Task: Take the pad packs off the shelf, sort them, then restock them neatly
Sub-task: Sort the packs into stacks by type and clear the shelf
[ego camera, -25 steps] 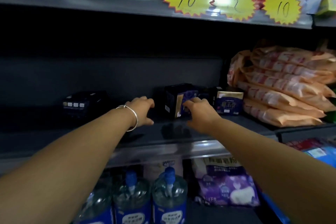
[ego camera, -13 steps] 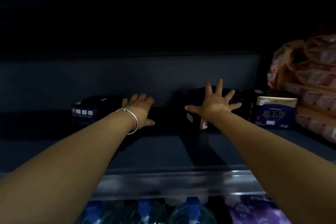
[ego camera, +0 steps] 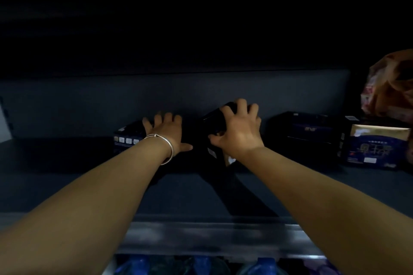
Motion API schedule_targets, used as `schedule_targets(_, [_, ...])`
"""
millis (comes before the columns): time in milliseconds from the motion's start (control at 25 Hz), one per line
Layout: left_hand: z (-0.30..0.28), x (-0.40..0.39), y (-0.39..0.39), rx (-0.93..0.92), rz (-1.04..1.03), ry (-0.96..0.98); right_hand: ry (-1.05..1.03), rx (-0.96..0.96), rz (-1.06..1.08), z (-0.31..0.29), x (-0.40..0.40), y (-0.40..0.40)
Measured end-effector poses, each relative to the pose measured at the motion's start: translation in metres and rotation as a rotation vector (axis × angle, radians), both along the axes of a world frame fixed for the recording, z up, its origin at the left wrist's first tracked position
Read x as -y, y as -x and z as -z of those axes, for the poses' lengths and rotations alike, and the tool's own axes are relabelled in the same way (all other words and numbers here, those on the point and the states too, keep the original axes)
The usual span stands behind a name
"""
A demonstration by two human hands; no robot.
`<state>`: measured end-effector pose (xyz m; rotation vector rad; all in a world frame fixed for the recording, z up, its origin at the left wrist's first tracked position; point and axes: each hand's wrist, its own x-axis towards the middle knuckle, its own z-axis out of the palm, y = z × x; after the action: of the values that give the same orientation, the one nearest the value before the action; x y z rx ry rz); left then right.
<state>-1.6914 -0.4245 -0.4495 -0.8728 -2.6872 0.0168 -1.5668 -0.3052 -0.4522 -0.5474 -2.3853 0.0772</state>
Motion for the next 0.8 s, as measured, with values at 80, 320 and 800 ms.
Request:
schedule_targets(80, [0.0,0.008,0.01,0.013,-0.063,-0.027,0.02,-0.017,-0.034,0.0,0.011,0.014])
schedule_targets(320, [-0.002,0.027,0.046,0.223,-0.242,-0.107,0.134,-0.02,-0.028,0.006,0.018,0.044])
schedule_targets(800, [-0.006,0.036,0.064,0.373,-0.252,-0.124,0.375,0.038,-0.091,0.021,0.007,0.046])
